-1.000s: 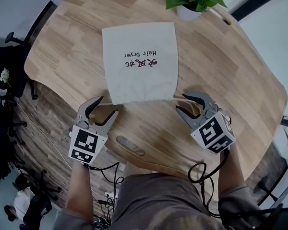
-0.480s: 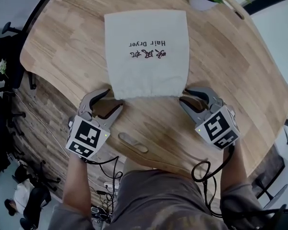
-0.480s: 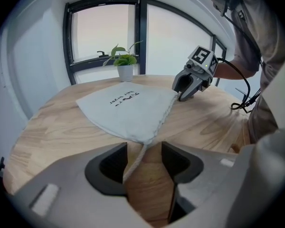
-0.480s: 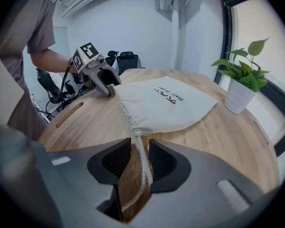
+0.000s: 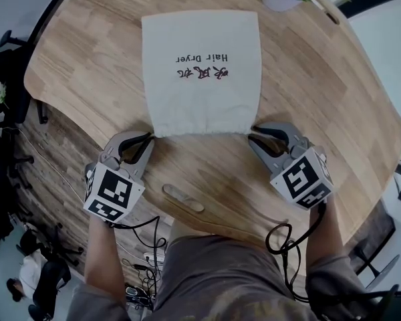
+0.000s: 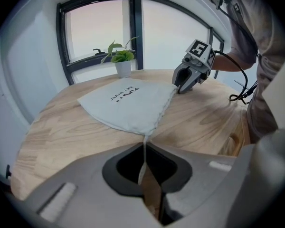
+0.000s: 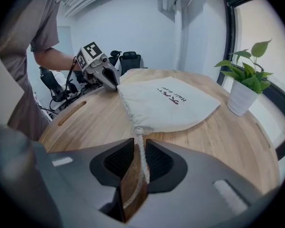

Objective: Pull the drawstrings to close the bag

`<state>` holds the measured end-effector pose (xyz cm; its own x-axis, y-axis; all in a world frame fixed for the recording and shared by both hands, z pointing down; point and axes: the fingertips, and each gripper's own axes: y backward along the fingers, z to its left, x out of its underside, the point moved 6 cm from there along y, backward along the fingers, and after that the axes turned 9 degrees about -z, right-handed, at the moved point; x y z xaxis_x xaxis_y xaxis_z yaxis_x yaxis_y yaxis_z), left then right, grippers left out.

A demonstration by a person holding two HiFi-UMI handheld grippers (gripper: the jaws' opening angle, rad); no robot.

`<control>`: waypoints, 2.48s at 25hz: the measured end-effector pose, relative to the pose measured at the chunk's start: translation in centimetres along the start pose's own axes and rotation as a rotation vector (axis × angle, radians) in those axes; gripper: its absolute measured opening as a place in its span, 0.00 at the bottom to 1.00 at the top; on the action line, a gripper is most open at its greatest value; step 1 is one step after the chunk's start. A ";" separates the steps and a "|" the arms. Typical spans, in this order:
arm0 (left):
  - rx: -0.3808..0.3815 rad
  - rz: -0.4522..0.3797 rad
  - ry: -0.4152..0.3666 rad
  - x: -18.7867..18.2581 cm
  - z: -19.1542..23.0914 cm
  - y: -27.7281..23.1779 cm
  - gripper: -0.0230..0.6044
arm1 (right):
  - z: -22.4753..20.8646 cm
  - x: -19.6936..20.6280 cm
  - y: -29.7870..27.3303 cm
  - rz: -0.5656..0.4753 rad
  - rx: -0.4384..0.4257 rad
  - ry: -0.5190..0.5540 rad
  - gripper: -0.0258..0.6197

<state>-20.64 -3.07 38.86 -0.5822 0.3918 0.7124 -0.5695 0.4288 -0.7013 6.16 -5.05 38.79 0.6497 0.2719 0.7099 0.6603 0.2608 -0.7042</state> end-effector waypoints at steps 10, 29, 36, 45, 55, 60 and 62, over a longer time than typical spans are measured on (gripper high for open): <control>-0.024 -0.035 0.028 0.4 -0.1 0.1 0.06 | 0.0 0.3 -0.1 -0.006 0.027 -0.052 0.10; -0.131 -0.060 0.174 -0.4 -1.0 -0.2 0.05 | 0.7 2.6 2.8 -0.022 0.031 -0.140 0.09; -0.149 -0.056 0.221 -0.6 -2.3 -0.3 0.05 | 1.5 5.7 5.8 -0.017 0.061 -0.179 0.09; -0.158 -0.056 0.233 0.1 -0.5 -0.3 0.05 | 0.7 8.4 8.0 0.014 0.094 -0.217 0.09; -0.195 -0.058 0.253 0.1 -0.2 -0.3 0.05 | 0.8 9.1 8.6 -0.004 0.139 -0.261 0.09; -0.182 -0.055 0.198 0.1 -1.0 -0.4 0.07 | 1.4 9.1 8.6 -0.014 0.166 -0.284 0.10; -0.185 -0.030 0.160 0.0 -1.3 0.2 0.17 | 1.7 9.1 8.5 -0.041 0.120 -0.332 0.18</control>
<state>-20.01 -1.98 38.77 -0.4588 0.4946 0.7382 -0.4604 0.5782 -0.6736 17.03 1.18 39.25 0.4521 0.5403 0.7097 0.6215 0.3798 -0.6852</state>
